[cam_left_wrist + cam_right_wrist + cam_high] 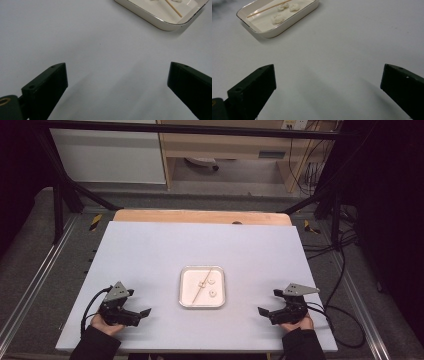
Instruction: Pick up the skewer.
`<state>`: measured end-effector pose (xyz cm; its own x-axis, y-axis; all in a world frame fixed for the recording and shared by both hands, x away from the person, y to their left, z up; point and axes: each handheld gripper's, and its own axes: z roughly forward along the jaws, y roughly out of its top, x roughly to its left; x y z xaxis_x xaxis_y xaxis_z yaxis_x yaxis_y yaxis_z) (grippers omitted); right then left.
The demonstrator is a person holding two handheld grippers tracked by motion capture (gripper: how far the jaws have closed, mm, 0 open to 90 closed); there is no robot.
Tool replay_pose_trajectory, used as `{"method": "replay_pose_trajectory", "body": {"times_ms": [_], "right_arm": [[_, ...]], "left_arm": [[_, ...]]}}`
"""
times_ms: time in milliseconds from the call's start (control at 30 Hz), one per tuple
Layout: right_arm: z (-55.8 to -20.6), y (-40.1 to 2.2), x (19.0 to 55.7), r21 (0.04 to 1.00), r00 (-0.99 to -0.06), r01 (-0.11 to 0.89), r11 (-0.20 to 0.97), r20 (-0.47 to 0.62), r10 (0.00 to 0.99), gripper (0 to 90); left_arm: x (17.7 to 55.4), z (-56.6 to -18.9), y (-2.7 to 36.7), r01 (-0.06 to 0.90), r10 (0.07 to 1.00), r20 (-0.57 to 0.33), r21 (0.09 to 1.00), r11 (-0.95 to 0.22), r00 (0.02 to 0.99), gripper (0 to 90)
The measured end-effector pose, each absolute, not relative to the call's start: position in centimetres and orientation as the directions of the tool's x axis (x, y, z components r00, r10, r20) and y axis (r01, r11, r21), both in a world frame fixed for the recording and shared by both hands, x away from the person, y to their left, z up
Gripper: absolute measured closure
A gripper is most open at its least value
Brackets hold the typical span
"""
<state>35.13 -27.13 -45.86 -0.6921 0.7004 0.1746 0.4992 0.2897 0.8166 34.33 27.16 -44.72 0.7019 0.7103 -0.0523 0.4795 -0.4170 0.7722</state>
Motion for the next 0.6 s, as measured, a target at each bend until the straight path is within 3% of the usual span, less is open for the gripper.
{"method": "replay_pose_trajectory", "body": {"times_ms": [600], "right_arm": [[-45.73, -27.18, 35.1, 0.825, -0.695, 0.487, 0.286, 0.167, 0.699, 0.8]], "left_arm": [[34.56, -44.1, 26.22, 0.48, 0.712, -0.046, 0.769, -0.422, 0.701, 3.5]]}}
